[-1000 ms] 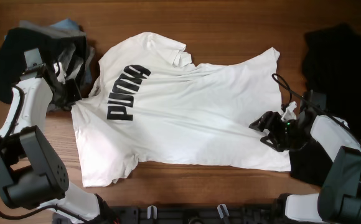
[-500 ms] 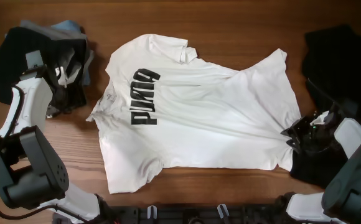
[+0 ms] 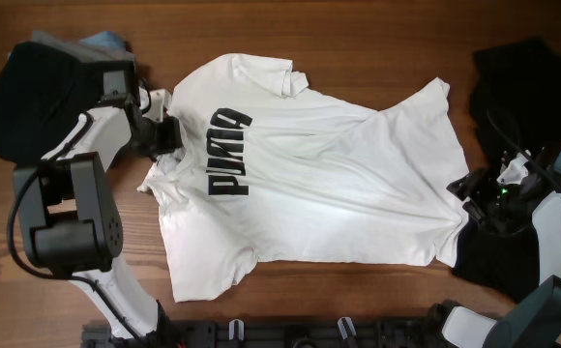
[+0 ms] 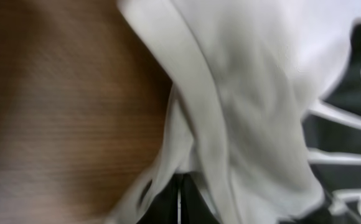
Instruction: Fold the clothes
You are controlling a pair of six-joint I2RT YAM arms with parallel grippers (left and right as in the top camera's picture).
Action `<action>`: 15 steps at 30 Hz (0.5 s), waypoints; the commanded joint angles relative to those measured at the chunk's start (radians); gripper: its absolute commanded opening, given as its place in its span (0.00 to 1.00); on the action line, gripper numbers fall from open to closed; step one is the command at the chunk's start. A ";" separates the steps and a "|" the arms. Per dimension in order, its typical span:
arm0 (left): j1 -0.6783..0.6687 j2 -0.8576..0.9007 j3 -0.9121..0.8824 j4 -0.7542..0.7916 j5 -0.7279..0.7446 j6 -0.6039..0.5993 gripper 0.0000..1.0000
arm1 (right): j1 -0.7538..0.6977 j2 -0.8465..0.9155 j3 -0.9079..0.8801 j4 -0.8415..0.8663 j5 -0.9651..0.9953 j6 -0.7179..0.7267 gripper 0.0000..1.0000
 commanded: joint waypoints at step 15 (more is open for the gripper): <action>0.011 0.012 0.164 0.246 0.069 -0.264 0.29 | 0.216 0.001 -0.044 0.071 0.010 0.025 0.54</action>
